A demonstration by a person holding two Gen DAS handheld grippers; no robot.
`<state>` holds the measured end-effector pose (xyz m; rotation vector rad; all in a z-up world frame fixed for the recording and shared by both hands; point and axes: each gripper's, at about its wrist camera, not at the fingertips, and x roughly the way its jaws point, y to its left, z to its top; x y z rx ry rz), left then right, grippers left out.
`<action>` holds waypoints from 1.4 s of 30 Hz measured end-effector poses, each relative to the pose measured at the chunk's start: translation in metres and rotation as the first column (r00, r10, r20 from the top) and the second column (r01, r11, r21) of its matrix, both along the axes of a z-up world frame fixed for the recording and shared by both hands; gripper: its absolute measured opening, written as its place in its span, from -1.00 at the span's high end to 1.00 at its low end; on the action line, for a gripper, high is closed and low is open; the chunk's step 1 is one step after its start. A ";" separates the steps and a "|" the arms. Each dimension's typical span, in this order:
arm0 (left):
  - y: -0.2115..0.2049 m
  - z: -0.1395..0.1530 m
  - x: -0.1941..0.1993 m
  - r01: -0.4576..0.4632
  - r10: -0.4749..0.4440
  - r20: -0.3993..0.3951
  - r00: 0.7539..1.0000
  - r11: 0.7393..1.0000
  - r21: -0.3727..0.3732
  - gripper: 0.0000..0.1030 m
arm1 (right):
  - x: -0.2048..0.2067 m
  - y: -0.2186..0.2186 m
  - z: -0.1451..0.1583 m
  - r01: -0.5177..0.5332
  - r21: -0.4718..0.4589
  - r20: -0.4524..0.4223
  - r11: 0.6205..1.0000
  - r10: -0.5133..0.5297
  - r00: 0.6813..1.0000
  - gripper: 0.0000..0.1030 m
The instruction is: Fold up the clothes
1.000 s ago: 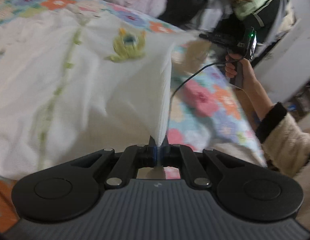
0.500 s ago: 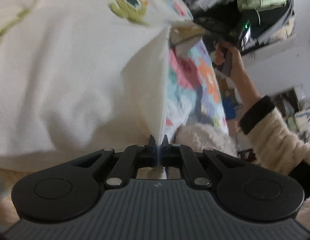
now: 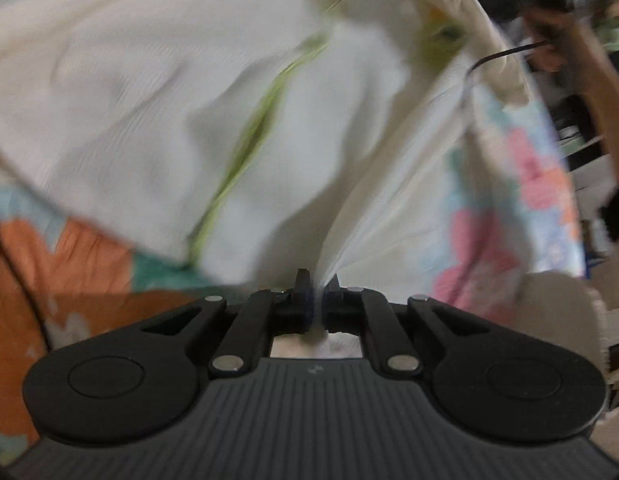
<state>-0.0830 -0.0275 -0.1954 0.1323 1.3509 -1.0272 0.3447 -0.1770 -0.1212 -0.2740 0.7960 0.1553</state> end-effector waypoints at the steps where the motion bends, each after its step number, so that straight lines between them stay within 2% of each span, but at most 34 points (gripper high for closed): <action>1: 0.002 -0.003 0.002 -0.003 0.003 -0.023 1.000 1.000 -0.010 0.88 | -0.002 0.008 -0.009 -0.017 0.013 -0.037 1.000 0.018 0.999 0.44; 4: 0.011 0.010 0.010 -0.020 0.018 -0.041 0.999 0.997 -0.069 0.85 | -0.027 -0.005 -0.023 0.024 0.158 -0.087 0.987 -0.010 0.996 0.16; 5: 0.014 0.017 0.013 -0.022 0.019 -0.027 0.999 0.996 -0.088 0.83 | -0.038 -0.015 -0.026 0.055 0.223 -0.095 0.973 -0.034 0.995 0.16; 7: 0.020 0.035 0.021 -0.025 0.026 0.010 1.000 0.992 -0.125 0.74 | -0.061 -0.042 -0.029 0.139 0.374 -0.103 0.917 -0.108 0.989 0.12; 9: 0.022 0.054 0.028 -0.028 0.038 0.062 0.997 0.988 -0.152 0.54 | -0.085 -0.069 -0.035 0.221 0.517 -0.122 0.827 -0.184 0.975 0.07; 12: 0.007 0.072 0.045 -0.026 0.046 0.131 0.990 0.988 -0.152 0.49 | -0.116 -0.105 -0.052 0.344 0.695 -0.179 0.632 -0.312 0.933 0.04; 13: -0.006 0.077 0.046 -0.005 0.028 0.161 0.986 0.990 -0.144 0.49 | -0.122 -0.114 -0.058 0.387 0.718 -0.214 0.578 -0.346 0.914 0.04; 14: -0.019 0.082 0.048 0.017 0.010 0.191 0.982 0.991 -0.136 0.48 | -0.128 -0.120 -0.061 0.422 0.727 -0.237 0.541 -0.380 0.894 0.03; 15: -0.033 0.088 0.049 0.039 -0.010 0.221 0.975 0.991 -0.128 0.40 | -0.134 -0.123 -0.062 0.451 0.726 -0.246 0.520 -0.416 0.875 0.01; 17: -0.064 0.101 0.053 0.090 -0.053 0.292 0.955 0.989 -0.116 0.25 | -0.149 -0.126 -0.067 0.487 0.746 -0.261 0.453 -0.474 0.841 -0.14; 18: -0.084 0.105 0.052 0.116 -0.073 0.334 0.940 0.987 -0.109 0.20 | -0.156 -0.128 -0.071 0.497 0.763 -0.270 0.413 -0.495 0.826 -0.25; 21: -0.136 0.116 0.048 0.215 -0.150 0.429 0.891 0.971 -0.108 0.20 | -0.158 -0.137 -0.081 0.518 0.792 -0.288 0.323 -0.550 0.784 -0.31; 25: -0.206 0.115 0.037 0.329 -0.236 0.515 0.824 0.939 -0.096 0.20 | -0.148 -0.161 -0.098 0.537 0.824 -0.307 0.181 -0.654 0.691 -0.47; 26: -0.221 0.112 0.035 0.348 -0.248 0.531 0.811 0.932 -0.097 0.19 | -0.141 -0.166 -0.101 0.539 0.826 -0.309 0.166 -0.666 0.679 -0.47; 27: -0.236 0.110 0.033 0.367 -0.259 0.546 0.797 0.925 -0.097 0.19 | -0.134 -0.169 -0.101 0.540 0.819 -0.290 0.192 -0.675 0.679 -0.41; 28: -0.250 0.107 0.031 0.385 -0.268 0.561 0.783 0.918 -0.098 0.19 | -0.128 -0.170 -0.097 0.541 0.806 -0.253 0.240 -0.686 0.682 -0.03; 29: -0.259 0.105 0.029 0.400 -0.272 0.577 0.770 0.911 -0.105 0.19 | -0.123 -0.172 -0.093 0.541 0.790 -0.216 0.288 -0.695 0.686 0.24; 30: -0.268 0.103 0.028 0.415 -0.275 0.595 0.755 0.903 -0.109 0.15 | -0.117 -0.172 -0.089 0.535 0.779 -0.182 0.327 -0.698 0.692 0.75; 31: -0.276 0.101 0.026 0.434 -0.282 0.619 0.733 0.895 -0.106 0.12 | -0.113 -0.173 -0.082 0.515 0.782 -0.146 0.351 -0.700 0.699 0.91; 33: -0.291 0.097 0.022 0.473 -0.299 0.663 0.687 0.876 -0.095 0.02 | -0.113 -0.173 -0.065 0.435 0.812 -0.053 0.389 -0.693 0.719 0.92; 35: -0.304 0.095 0.017 0.510 -0.317 0.682 0.659 0.855 -0.095 0.00 | -0.108 -0.169 -0.046 0.374 0.813 0.012 0.447 -0.654 0.756 0.92; 37: -0.318 0.093 0.014 0.551 -0.343 0.682 0.646 0.827 -0.107 -0.06 | -0.105 -0.165 -0.035 0.382 0.789 -0.002 0.481 -0.620 0.785 0.92; 39: -0.335 0.090 0.007 0.591 -0.390 0.678 0.623 0.803 -0.081 -0.33 | -0.104 -0.161 -0.026 0.407 0.761 -0.041 0.505 -0.589 0.807 0.87; 40: -0.345 0.087 0.004 0.605 -0.415 0.673 0.612 0.794 -0.061 -0.34 | -0.105 -0.162 -0.026 0.435 0.756 -0.089 0.489 -0.583 0.808 0.79; 41: -0.354 0.083 0.002 0.601 -0.433 0.661 0.613 0.799 -0.034 -0.34 | -0.108 -0.167 -0.031 0.480 0.758 -0.164 0.442 -0.583 0.796 0.73; 42: -0.363 0.078 0.001 0.596 -0.449 0.648 0.616 0.803 -0.009 -0.34 | -0.112 -0.172 -0.036 0.521 0.756 -0.235 0.396 -0.578 0.781 0.40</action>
